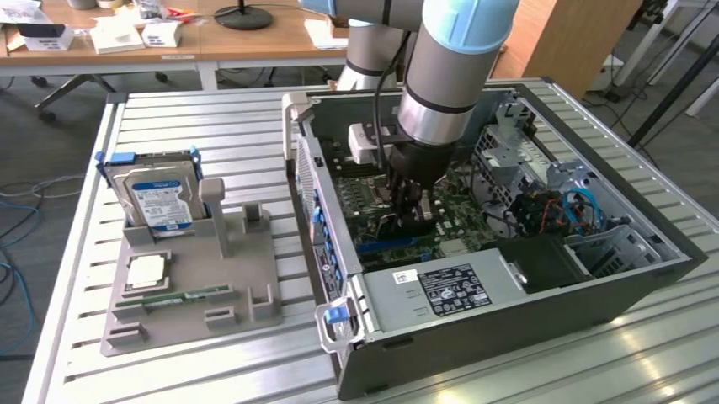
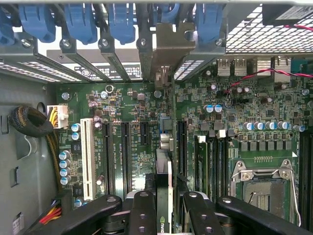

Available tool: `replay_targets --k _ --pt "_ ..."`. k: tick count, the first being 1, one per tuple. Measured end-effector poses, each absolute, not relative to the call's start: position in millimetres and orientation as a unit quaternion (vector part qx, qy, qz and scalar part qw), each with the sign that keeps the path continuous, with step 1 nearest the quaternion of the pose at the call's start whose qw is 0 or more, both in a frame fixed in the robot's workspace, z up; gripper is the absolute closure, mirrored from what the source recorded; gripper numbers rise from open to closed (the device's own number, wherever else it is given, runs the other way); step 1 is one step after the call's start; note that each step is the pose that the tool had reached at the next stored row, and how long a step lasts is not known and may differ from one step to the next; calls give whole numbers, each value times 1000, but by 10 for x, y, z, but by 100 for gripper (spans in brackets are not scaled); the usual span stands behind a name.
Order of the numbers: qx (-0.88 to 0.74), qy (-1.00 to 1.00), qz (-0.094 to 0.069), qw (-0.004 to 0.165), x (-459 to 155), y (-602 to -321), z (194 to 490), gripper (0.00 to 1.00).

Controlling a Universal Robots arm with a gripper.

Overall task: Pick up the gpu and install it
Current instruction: 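Insert the gpu into the slot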

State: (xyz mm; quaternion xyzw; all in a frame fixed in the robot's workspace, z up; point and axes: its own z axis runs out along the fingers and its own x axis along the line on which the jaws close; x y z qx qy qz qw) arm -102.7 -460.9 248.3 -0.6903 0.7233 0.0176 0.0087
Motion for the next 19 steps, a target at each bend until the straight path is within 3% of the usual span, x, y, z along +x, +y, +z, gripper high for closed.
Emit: replay_targets --k 19 --pt "-687 727 17 8 -1027 -4610 2492 74"
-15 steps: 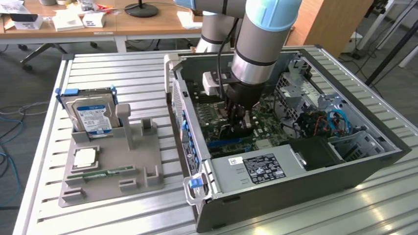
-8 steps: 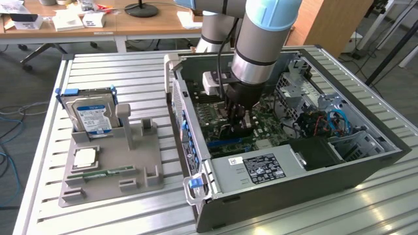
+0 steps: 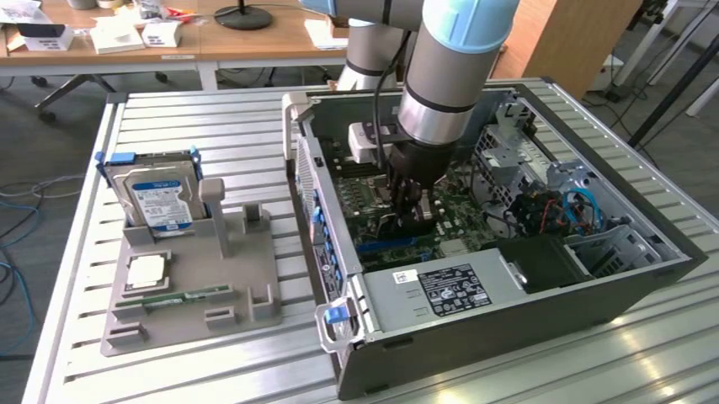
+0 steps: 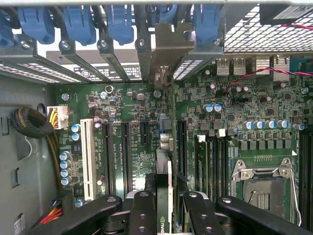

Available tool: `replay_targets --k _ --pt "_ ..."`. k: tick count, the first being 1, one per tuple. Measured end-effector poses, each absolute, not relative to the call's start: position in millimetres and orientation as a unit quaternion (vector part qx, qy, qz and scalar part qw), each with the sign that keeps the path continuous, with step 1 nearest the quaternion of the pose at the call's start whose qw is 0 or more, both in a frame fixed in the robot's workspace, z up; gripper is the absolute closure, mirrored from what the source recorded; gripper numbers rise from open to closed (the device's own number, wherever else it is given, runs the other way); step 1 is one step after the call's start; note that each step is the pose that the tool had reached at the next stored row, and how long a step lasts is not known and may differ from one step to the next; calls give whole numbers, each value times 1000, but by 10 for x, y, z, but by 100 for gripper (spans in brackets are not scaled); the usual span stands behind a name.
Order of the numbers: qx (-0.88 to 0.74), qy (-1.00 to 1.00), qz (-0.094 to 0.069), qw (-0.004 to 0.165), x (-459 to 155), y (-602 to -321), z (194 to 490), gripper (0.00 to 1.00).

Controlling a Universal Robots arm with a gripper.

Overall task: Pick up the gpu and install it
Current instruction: 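Insert the gpu into the slot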

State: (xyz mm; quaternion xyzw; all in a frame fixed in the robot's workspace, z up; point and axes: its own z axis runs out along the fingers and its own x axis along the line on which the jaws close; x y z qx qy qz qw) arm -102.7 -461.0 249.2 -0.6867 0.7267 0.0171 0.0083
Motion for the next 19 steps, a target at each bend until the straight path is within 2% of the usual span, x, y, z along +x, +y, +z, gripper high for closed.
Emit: replay_targets --k 19 --pt "-686 727 17 8 -1028 -4610 2479 74"
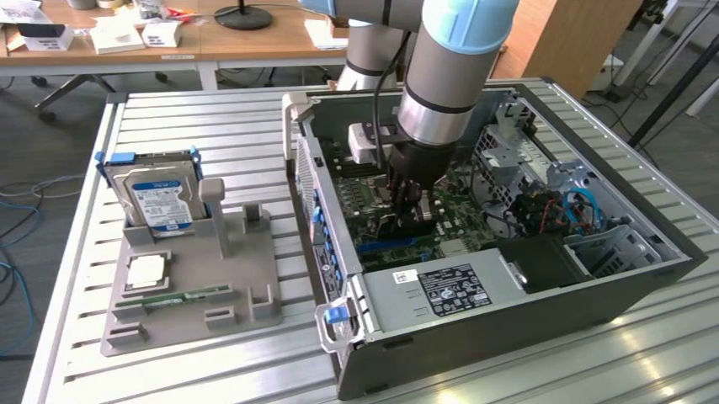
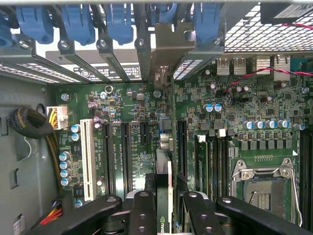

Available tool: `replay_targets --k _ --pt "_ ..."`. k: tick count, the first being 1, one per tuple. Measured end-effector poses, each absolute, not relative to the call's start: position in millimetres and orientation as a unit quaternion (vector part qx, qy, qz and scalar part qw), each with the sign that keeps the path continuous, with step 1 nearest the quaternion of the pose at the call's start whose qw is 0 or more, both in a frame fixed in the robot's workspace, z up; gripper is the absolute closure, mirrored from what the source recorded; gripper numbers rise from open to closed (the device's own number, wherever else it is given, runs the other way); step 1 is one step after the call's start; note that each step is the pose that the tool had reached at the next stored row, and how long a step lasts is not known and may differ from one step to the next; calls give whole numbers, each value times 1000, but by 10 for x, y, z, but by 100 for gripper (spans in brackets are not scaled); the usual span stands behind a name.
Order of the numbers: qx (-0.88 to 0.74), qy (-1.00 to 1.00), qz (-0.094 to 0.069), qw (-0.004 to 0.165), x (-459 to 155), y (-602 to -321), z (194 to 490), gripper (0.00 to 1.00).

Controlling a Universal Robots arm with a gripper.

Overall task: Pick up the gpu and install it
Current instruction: 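Insert the gpu into the slot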

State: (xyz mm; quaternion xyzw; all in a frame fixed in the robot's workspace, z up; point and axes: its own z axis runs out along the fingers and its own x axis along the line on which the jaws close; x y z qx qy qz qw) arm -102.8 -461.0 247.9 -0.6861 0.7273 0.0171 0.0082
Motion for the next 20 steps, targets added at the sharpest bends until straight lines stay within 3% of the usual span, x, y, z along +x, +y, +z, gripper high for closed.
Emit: replay_targets --k 20 --pt "-684 729 17 8 -1028 -4610 2488 74"
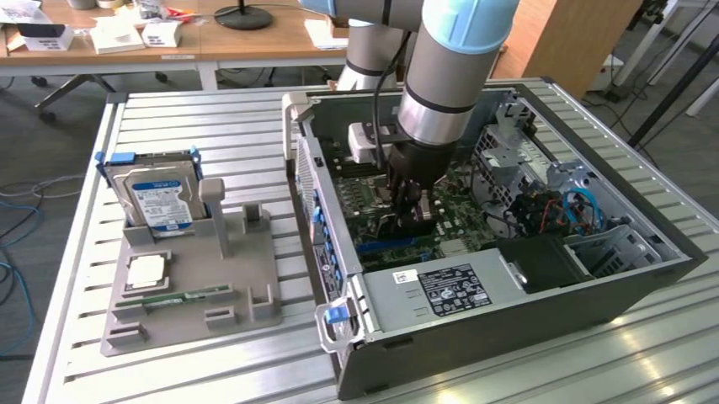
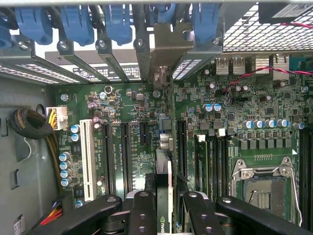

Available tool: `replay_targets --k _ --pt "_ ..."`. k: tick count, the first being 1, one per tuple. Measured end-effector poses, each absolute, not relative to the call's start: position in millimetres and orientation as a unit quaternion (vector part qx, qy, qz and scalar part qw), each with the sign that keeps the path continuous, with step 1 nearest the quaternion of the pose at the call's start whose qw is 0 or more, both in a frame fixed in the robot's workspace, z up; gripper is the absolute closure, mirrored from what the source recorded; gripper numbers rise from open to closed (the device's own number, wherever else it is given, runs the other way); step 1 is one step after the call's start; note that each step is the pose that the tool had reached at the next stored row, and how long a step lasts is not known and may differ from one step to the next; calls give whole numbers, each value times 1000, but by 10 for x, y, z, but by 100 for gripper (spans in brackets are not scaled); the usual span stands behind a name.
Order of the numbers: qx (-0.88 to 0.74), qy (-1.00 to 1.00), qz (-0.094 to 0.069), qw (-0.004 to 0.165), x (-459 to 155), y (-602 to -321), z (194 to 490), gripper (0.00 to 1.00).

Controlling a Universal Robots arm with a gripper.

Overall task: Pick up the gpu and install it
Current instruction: 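Insert the gpu into the slot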

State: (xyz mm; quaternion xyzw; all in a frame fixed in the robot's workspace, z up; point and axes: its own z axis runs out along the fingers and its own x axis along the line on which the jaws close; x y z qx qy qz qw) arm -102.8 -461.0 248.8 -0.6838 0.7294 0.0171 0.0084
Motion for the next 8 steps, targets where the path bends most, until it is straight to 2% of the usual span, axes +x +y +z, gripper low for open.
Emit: replay_targets --k 8 --pt "-680 733 17 8 -1028 -4610 2488 74"
